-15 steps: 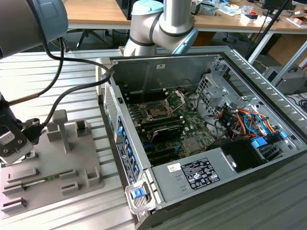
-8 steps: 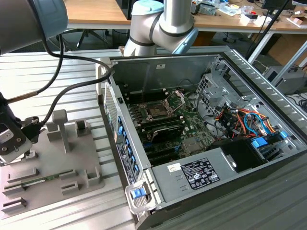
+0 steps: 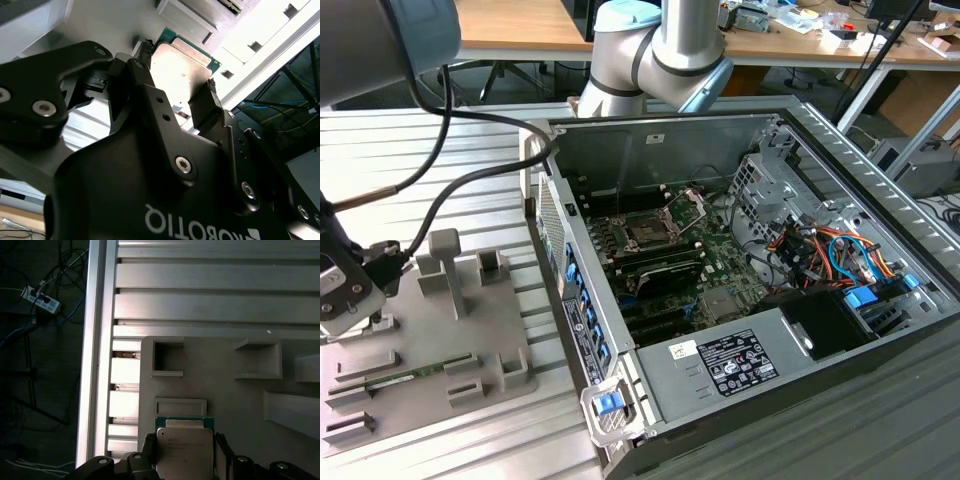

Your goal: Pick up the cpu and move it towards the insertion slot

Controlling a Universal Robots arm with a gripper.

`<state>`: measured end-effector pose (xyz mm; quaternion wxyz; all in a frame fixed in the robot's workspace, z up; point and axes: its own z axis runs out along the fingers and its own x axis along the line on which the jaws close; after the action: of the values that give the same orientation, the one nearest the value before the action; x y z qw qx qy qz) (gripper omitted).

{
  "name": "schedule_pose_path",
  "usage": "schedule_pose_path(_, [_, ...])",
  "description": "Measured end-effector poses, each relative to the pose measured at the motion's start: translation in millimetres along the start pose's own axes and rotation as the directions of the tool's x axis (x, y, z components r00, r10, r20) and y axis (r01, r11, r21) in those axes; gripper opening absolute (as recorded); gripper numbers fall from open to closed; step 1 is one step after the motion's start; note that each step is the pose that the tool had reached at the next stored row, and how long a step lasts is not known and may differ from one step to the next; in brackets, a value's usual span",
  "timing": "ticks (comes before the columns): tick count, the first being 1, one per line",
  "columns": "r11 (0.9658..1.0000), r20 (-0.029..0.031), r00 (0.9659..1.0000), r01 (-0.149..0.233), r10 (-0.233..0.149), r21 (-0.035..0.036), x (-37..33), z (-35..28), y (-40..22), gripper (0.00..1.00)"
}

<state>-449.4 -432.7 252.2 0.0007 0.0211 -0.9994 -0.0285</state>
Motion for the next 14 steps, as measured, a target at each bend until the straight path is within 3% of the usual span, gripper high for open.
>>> schedule_pose_path(14, [1.0000,0.0000,1.0000,0.000,0.000,-0.0001,0.0,-7.5,0.4,0.55])
